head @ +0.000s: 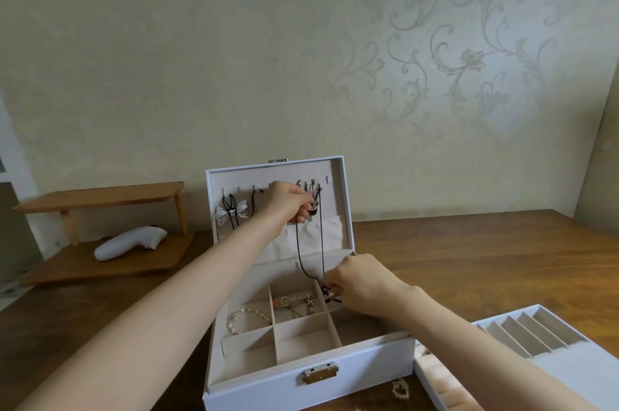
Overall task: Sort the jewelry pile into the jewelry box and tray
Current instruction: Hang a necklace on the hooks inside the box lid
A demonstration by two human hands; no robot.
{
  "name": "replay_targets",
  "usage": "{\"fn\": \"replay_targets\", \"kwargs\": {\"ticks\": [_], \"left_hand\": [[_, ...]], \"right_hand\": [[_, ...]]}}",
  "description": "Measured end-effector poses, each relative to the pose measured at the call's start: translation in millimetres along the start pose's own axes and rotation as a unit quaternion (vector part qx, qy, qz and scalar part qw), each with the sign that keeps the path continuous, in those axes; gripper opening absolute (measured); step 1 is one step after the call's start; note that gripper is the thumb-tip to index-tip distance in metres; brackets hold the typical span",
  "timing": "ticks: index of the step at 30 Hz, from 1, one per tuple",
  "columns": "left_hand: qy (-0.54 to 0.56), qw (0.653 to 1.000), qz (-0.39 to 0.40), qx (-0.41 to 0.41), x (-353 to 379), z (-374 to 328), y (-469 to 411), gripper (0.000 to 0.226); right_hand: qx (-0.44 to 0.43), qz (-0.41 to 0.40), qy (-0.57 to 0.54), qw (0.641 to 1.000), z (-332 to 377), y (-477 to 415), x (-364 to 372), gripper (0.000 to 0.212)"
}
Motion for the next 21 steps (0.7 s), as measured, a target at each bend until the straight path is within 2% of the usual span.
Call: {"fn": "replay_targets", "kwargs": {"ticks": [5,10,13,15,18,21], "left_hand": [[0.053,0.996,0.049,-0.051,12.4,7.0,5.3,0.017],[0.052,0.994,0.068,-0.067,17.0,11.9,8.6,0.016],[0.091,0.991,0.064,-0.079,16.1,11.7,7.4,0.012],[0.119,0.987,0.066,-0.082,15.4,9.6,7.3,0.006],[0.101,0.988,0.081,-0.085,13.6,7.7,7.8,0.006],[0.096,0.987,0.082,-0.099,10.0,6.9,8.4,0.007]], "right_hand": [[-0.035,-0.031,0.010,0.999,6.3,3.3,-5.8,0.019],[-0.052,-0.119,-0.002,0.992,7.3,7.3,-12.5,0.015],[-0.052,-0.084,-0.023,0.995,8.8,8.0,-9.6,0.018],[-0.032,-0.100,-0.043,0.994,7.5,11.1,-11.3,0.024],[0.023,-0.117,-0.164,0.979,3.5,16.8,-29.6,0.026],[0.080,-0.126,-0.320,0.936,-7.5,16.5,-54.4,0.018]]}}
Point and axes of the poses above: each hand's wrist, its own y-axis away from the middle knuckle, its own x-axis out of the palm, z = x × y, the point moved 5 cm from there along -y, towards the middle knuckle, and after that the axes turned 7 degrees about x, right-handed, at the moved point
